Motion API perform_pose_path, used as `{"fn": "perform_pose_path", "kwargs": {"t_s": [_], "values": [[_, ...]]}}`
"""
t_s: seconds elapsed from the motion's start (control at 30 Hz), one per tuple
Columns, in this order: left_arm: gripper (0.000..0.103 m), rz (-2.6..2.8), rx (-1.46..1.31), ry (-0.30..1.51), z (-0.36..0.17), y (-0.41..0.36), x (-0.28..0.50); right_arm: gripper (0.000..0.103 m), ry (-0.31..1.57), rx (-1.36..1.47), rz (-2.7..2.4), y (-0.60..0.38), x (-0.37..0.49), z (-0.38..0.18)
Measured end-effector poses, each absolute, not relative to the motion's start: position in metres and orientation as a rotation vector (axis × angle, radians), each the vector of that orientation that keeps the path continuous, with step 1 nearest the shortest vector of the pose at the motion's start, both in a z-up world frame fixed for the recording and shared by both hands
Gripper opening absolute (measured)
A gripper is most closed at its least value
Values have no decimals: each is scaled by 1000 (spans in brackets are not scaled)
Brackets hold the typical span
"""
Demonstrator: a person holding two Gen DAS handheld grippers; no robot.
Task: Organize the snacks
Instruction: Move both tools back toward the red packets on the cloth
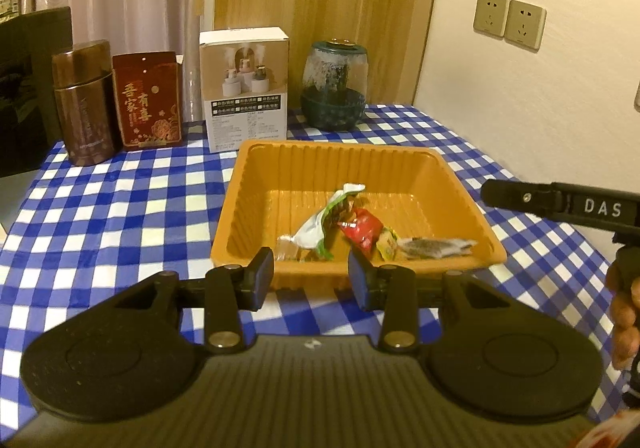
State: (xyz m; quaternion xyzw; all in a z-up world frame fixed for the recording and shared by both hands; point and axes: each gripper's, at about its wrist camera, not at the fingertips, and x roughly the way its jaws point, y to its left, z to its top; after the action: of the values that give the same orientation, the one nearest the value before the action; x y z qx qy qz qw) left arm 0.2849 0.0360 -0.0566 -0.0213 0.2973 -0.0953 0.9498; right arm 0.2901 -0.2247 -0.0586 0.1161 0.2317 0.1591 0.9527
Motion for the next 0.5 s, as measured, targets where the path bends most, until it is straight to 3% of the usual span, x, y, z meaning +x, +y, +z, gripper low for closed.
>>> {"fn": "perform_pose_path", "kwargs": {"t_s": [0.5], "values": [[40, -173, -48, 643, -65, 53, 230, 67, 532, 236, 317, -220, 240, -70]]}}
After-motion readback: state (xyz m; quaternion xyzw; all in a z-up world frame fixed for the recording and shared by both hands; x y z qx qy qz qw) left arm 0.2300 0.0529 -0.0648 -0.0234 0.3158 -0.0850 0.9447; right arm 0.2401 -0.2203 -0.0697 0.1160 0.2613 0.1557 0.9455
